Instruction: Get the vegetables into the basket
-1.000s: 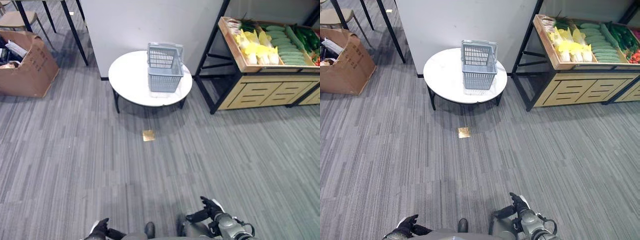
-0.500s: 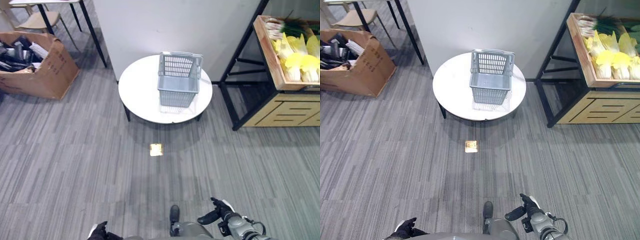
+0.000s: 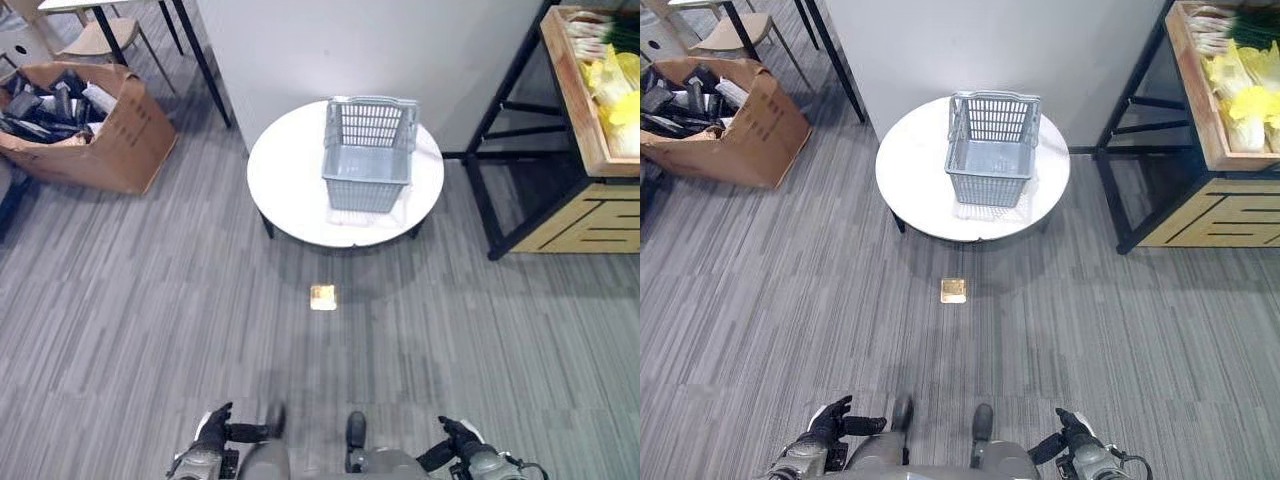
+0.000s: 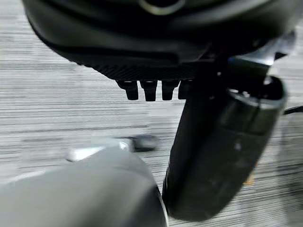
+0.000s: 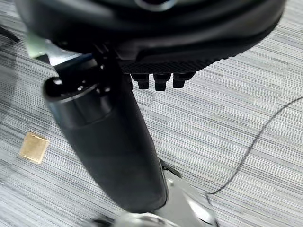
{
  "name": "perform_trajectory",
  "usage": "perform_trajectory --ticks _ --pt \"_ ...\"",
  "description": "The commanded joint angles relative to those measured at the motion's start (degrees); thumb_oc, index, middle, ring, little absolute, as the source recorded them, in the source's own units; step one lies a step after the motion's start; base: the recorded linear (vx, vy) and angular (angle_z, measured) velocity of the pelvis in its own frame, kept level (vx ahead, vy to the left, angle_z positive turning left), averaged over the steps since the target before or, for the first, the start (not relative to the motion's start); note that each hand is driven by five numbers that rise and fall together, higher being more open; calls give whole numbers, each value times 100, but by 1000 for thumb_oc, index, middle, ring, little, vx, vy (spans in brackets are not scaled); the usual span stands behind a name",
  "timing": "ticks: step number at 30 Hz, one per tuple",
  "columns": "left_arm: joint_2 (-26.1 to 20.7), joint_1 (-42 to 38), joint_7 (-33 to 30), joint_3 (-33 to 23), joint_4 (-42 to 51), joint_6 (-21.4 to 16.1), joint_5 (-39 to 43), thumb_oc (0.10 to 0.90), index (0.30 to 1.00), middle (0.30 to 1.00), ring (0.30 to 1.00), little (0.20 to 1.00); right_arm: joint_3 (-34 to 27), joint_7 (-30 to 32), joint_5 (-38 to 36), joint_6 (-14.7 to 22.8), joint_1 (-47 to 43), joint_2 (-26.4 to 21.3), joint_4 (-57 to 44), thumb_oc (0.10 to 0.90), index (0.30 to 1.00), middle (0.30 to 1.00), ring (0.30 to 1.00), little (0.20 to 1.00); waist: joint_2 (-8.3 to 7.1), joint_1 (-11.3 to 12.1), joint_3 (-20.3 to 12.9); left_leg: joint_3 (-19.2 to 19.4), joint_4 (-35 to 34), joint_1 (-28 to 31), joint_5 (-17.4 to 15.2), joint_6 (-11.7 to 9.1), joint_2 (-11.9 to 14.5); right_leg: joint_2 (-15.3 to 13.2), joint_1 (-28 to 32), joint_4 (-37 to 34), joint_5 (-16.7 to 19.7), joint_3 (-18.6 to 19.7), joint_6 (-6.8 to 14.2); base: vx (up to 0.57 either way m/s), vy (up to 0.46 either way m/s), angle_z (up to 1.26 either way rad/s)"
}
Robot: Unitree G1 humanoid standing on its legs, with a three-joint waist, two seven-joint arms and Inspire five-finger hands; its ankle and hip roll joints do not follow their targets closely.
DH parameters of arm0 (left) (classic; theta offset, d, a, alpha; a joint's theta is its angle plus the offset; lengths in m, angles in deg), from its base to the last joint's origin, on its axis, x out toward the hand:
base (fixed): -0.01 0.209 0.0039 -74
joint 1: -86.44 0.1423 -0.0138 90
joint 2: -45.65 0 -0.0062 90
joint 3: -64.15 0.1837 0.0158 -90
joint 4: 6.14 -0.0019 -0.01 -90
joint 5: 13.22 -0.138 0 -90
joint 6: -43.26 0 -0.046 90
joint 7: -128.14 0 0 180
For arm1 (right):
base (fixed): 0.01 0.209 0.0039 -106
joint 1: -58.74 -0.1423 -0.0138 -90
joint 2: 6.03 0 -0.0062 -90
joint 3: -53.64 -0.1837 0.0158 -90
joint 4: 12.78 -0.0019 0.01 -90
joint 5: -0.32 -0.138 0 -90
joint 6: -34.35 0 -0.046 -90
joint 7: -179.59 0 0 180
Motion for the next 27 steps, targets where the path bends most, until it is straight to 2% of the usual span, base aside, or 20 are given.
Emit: perform_trajectory --ticks 1,4,8,9,11,12,14,16,17,18,19,20,22,24,25,27 --pt "-54 499 -139 157 -450 151 -194 900 1000 1000 1000 1000 -98 44 121 88 204 -19 -10 900 1000 1000 1000 1000 -72 83 -304 19 24 320 253 254 -46 -457 89 581 -254 476 694 241 233 -68" --pt "-82 518 -121 149 -499 162 -290 900 1000 1000 1000 1000 -116 16 180 61 206 10 16 900 1000 1000 1000 1000 -125 62 -387 122 22 450 129 348 -102 -589 94 625 -218 568 801 170 227 -69" --pt "-177 461 -107 191 -454 190 -344 900 1000 1000 1000 1000 -12 -44 290 14 191 169 20 900 1000 1000 1000 1000 -302 47 -412 437 258 642 -232 607 -311 -906 12 831 72 842 1043 136 268 -28" --pt "-178 460 -107 191 -454 190 -344 900 1000 1000 1000 1000 -12 -44 290 14 190 170 20 900 1000 1000 1000 1000 -304 51 -411 441 264 639 -236 608 -312 -908 10 832 72 847 1045 81 212 -31" --pt "-266 389 -98 220 -413 195 -386 900 1000 1000 1000 1000 75 -68 331 2 136 241 -23 900 1000 1000 1000 1000 -414 57 -346 500 464 602 -400 723 -435 -1013 -117 1007 388 926 1118 58 176 -21" --pt "-267 389 -98 220 -413 195 -386 900 1000 1000 1000 1000 75 -68 331 2 135 241 -23 900 1000 1000 1000 1000 -415 59 -346 502 469 599 -403 724 -435 -1014 -119 1008 388 928 1119 82 207 -5" --pt "-310 361 -74 242 -417 207 -426 900 1000 1000 1000 1000 125 -83 357 -15 84 292 -76 900 1000 1000 1000 1000 -534 84 -338 497 484 620 -525 841 -572 -1148 -192 1085 796 959 1187 131 233 2" --pt "-344 378 -52 248 -442 219 -493 900 1000 1000 1000 1000 122 -99 343 -19 72 311 -103 900 1000 1000 1000 1000 -580 106 -337 470 435 704 -573 924 -636 -1171 -268 1317 1062 1028 1232 137 240 2" --pt "-354 400 -23 235 -461 231 -516 900 1000 1000 1000 1000 112 -90 329 -16 50 317 -116 900 1000 1000 1000 1000 -548 130 -303 459 425 809 -632 1005 -640 -1194 -435 1760 1211 981 1198 98 197 -1" --pt "-354 399 -23 235 -461 230 -516 900 1000 1000 1000 1000 112 -90 329 -16 50 317 -116 900 1000 1000 1000 1000 -549 134 -301 463 426 811 -634 1006 -641 -1194 -437 1766 1208 986 1199 120 265 -15" --pt "-373 436 12 221 -476 260 -543 900 1000 1000 1000 1000 105 -83 312 -12 60 317 -139 900 1000 1000 1000 1000 -456 133 -245 450 441 1010 -721 1078 -605 -1152 -679 2332 1164 769 1130 73 147 -22" --pt "-372 436 12 221 -476 260 -543 900 1000 1000 1000 1000 105 -83 312 -13 60 317 -140 900 1000 1000 1000 1000 -455 133 -240 449 438 1017 -722 1077 -605 -1152 -676 2338 1159 769 1129 126 174 -18" --pt "-369 444 20 209 -507 270 -544 900 1000 1000 1000 1000 90 -81 286 -3 50 317 -170 900 1000 1000 1000 1000 -447 94 -225 455 368 1200 -760 1074 -588 -1068 -850 2211 1005 585 1079 163 21 -4" --pt "-372 451 45 185 -556 274 -544 900 1000 1000 1000 1000 106 -94 221 25 -2 346 -281 900 1000 1000 1000 1000 -474 27 -192 410 280 1448 -878 973 -534 -1021 -1016 1282 803 206 1115 384 -118 -7" --pt "-339 452 39 133 -610 263 -519 900 1000 1000 1000 1000 131 -110 144 52 -56 363 -391 900 1000 1000 1000 1000 -460 -102 -173 303 130 1725 -955 854 -461 -949 -1270 711 963 292 1196 446 -172 10" --pt "-321 467 48 108 -632 261 -512 900 1000 1000 1000 1000 137 -146 134 55 -47 350 -416 900 1000 1000 1000 1000 -432 -162 -155 209 71 1925 -1033 775 -387 -869 -1343 618 1057 397 1224 363 -188 47"
